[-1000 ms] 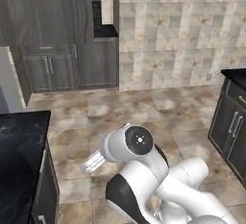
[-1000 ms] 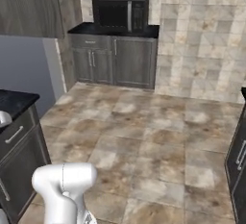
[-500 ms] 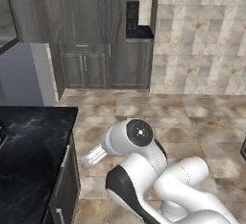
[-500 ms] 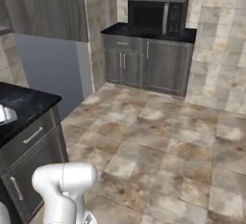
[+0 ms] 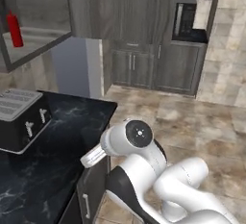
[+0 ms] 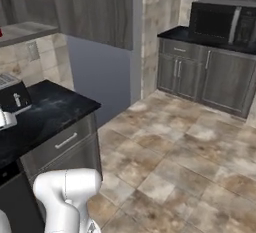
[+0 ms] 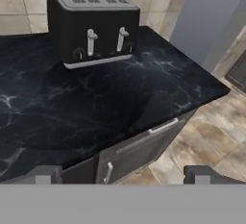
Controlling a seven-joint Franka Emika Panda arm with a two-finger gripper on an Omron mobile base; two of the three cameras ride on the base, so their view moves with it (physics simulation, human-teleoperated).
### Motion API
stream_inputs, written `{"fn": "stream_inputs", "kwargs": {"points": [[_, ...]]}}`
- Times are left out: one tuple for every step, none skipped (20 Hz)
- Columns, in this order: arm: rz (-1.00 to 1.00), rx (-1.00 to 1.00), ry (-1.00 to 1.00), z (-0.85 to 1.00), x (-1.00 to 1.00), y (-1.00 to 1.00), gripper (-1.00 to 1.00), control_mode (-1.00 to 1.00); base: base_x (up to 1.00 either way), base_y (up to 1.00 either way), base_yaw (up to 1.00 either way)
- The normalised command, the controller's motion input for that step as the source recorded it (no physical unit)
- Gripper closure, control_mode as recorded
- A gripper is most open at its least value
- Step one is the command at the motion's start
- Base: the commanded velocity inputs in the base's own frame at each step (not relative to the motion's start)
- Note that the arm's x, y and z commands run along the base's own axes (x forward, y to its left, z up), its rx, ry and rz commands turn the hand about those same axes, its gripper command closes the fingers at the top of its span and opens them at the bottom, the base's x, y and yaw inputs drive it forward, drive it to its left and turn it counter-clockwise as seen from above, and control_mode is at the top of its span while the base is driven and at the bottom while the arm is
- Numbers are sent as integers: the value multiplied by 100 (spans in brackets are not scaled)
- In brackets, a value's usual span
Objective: Move the ketchup and mustard from the cabinet to the dining counter.
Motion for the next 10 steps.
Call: {"fn": "stream_inputs", "kwargs": {"points": [[0,0,0,0,0,0,-100,100,52,-4,37],[0,0,0,0,0,0,-100,100,49,-10,35],[0,0,0,0,0,0,-100,100,48,-14,33],[0,0,0,0,0,0,-100,100,43,-20,32],[0,0,0,0,0,0,-100,100,39,-26,31],[0,0,0,0,0,0,-100,100,40,-25,31],[0,0,0,0,0,0,-100,100,43,-20,32],[0,0,0,0,0,0,-100,100,47,-14,32],[0,0,0,0,0,0,-100,100,50,-13,32],[0,0,0,0,0,0,-100,100,50,-16,32]]}}
